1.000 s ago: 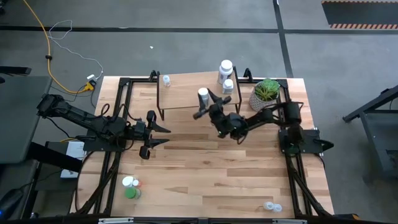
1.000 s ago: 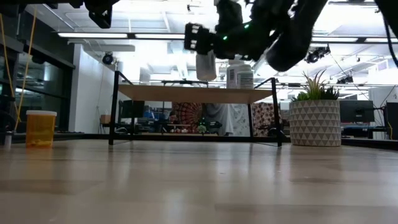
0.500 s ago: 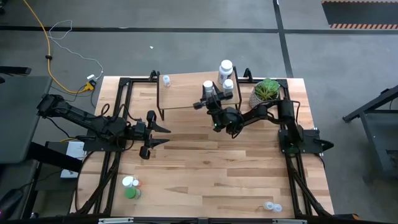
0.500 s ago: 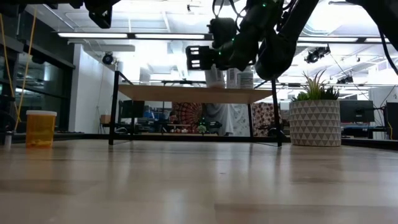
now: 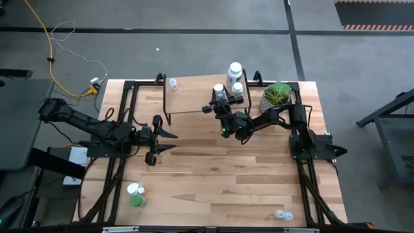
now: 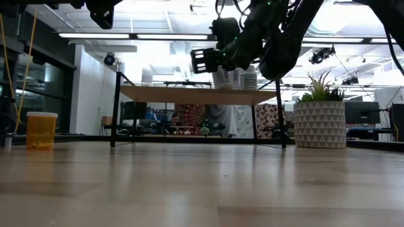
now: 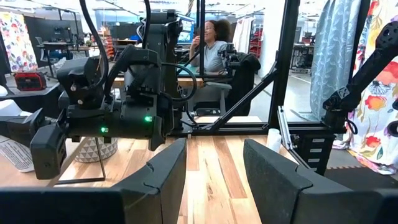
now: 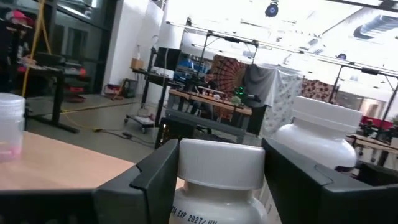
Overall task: Pick and place medicine bottles onto shelf by color
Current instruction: Put the right white pill bottle on the shelf
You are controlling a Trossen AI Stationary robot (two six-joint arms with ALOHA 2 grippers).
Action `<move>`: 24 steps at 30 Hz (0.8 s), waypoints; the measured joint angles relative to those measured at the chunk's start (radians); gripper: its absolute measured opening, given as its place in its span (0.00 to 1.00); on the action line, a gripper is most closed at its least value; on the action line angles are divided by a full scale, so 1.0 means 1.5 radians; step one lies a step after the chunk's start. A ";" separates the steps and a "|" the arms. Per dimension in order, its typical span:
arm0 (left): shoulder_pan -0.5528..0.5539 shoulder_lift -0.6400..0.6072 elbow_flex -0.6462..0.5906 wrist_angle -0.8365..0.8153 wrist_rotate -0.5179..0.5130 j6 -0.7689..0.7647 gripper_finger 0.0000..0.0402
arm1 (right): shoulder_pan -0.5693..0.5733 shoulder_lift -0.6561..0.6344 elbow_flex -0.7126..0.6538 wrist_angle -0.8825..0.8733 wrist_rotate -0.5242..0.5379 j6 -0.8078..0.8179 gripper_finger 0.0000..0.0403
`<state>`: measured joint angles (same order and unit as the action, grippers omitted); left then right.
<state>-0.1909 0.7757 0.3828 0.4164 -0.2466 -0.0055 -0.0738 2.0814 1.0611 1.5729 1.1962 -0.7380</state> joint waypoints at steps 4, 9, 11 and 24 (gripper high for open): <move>0.000 0.000 0.000 0.000 0.000 0.000 0.37 | 0.000 0.000 0.000 -0.001 0.014 0.000 0.54; 0.000 0.000 0.000 0.000 0.000 -0.001 0.37 | 0.000 0.001 -0.001 -0.014 0.025 -0.002 0.55; 0.000 0.000 0.000 0.000 0.000 -0.001 0.37 | 0.000 0.001 -0.001 -0.016 0.026 -0.001 0.55; 0.000 0.000 0.000 0.000 0.000 0.000 0.37 | 0.005 0.001 -0.001 -0.018 0.020 0.003 0.55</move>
<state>-0.1909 0.7757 0.3828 0.4167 -0.2466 -0.0051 -0.0664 2.0834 1.0592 1.5463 1.2266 -0.7338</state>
